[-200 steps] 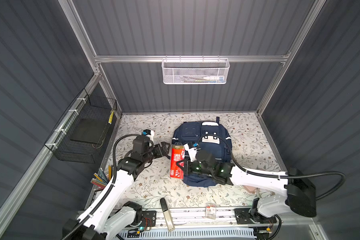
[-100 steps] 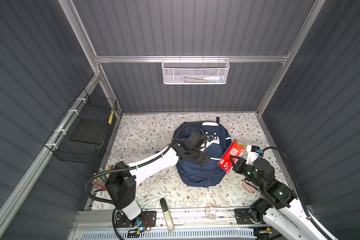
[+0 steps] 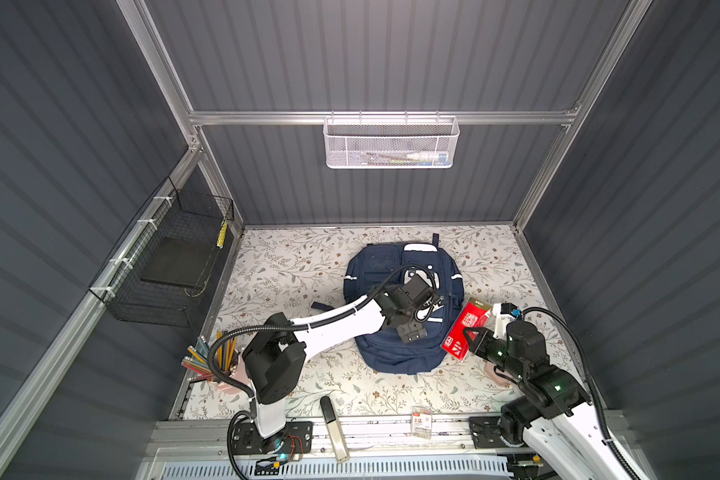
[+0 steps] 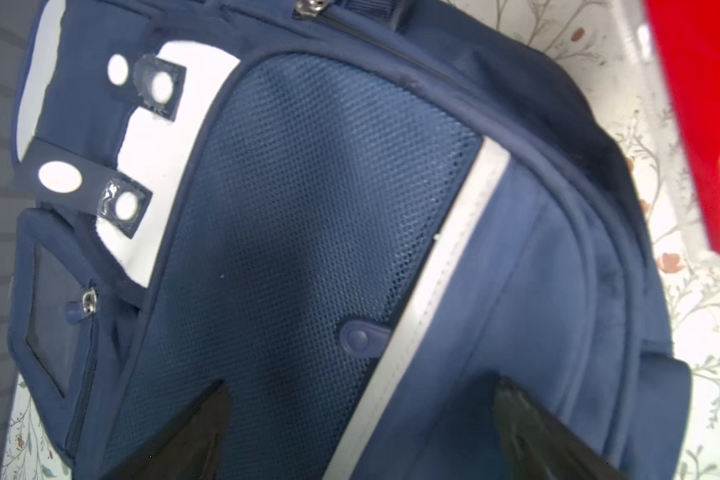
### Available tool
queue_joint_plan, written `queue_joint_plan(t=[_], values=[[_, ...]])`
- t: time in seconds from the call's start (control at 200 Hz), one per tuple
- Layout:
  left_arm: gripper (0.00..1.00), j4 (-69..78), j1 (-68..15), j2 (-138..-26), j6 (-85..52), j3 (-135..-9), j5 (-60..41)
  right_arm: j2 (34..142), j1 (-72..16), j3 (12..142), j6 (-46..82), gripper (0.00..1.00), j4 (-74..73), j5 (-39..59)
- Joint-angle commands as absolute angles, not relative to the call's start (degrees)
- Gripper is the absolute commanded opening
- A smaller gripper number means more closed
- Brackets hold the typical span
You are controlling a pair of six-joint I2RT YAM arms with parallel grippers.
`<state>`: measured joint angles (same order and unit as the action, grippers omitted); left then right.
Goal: Pack the student bag
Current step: 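Lift the red package with the right gripper while left holds the pocket open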
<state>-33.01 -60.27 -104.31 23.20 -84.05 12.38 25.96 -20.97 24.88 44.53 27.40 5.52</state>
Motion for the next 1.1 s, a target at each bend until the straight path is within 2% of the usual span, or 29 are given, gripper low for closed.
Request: queue_joint_plan(t=[0.0,0.27,0.34,0.455,0.595,0.755,0.941,1.096], values=[[1.00,-37.47,-63.89,-101.37,29.47,-81.62,15.58,25.50,-20.58,23.79,44.56,0.00,26.67,7.12],[1.00,-35.67,-64.07,-103.19,29.22,-80.04,17.43,26.19,-20.65,23.06,45.17,0.00,25.53,7.68],[0.97,-34.74,-63.69,-104.49,28.86,-82.24,20.57,26.19,-20.65,22.86,45.00,0.00,24.45,8.96],[0.94,-36.23,-62.49,-104.81,28.20,-86.72,16.28,26.37,-20.65,22.94,44.49,0.00,24.23,10.10],[0.95,-34.82,-61.73,-103.57,28.28,-85.74,12.79,25.33,-20.60,22.23,44.56,0.00,24.68,10.11],[1.00,-35.74,-61.35,-105.75,27.23,-86.21,12.60,25.03,-20.65,20.75,44.90,0.00,23.81,10.94],[1.00,-33.37,-58.35,-101.01,25.49,-84.27,7.54,24.96,-20.63,19.75,44.91,0.00,23.87,10.79],[0.99,-38.69,-58.19,-104.59,26.88,-86.42,8.24,25.21,-20.64,19.05,45.27,0.00,22.58,11.25]])
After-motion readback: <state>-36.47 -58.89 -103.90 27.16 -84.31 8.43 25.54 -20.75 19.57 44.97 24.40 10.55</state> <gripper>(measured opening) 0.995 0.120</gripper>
